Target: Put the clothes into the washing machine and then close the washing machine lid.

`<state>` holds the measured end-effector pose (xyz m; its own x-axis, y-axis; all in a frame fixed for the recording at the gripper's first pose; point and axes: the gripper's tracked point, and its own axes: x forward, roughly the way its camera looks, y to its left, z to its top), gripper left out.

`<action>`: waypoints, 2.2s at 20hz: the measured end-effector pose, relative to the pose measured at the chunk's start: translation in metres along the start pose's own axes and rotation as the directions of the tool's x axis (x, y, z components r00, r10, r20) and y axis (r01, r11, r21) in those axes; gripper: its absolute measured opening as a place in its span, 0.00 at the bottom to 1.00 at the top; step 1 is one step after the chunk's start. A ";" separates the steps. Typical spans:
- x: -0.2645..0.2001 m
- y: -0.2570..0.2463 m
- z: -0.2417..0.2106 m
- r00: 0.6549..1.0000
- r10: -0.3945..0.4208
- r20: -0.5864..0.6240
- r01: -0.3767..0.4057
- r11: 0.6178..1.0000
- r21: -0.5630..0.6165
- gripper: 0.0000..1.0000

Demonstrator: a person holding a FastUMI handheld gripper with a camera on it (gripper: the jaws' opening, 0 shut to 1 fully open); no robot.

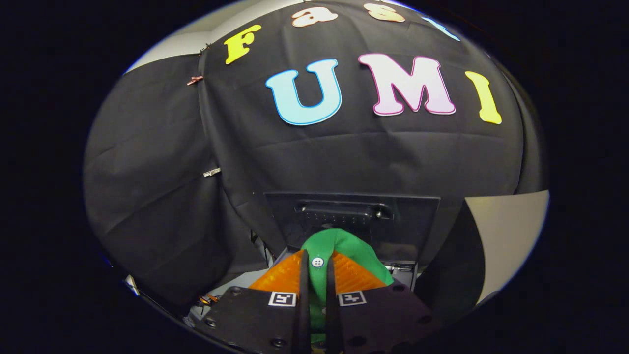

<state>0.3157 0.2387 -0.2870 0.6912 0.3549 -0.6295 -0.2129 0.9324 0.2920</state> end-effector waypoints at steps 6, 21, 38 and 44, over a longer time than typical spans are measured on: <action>0.011 -0.002 -0.007 1.000 -0.011 -0.013 0.011 0.999 -0.036 0.99; 0.001 0.001 0.088 0.973 -0.046 0.225 0.071 0.992 -0.102 0.99; 0.150 -0.097 0.088 0.979 -0.187 0.079 0.188 0.982 -0.014 0.99; 0.153 -0.106 0.082 0.980 -0.191 0.061 0.191 0.982 0.001 1.00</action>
<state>0.5007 0.1887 -0.3555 0.7602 0.1658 -0.6282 -0.0760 0.9830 0.1674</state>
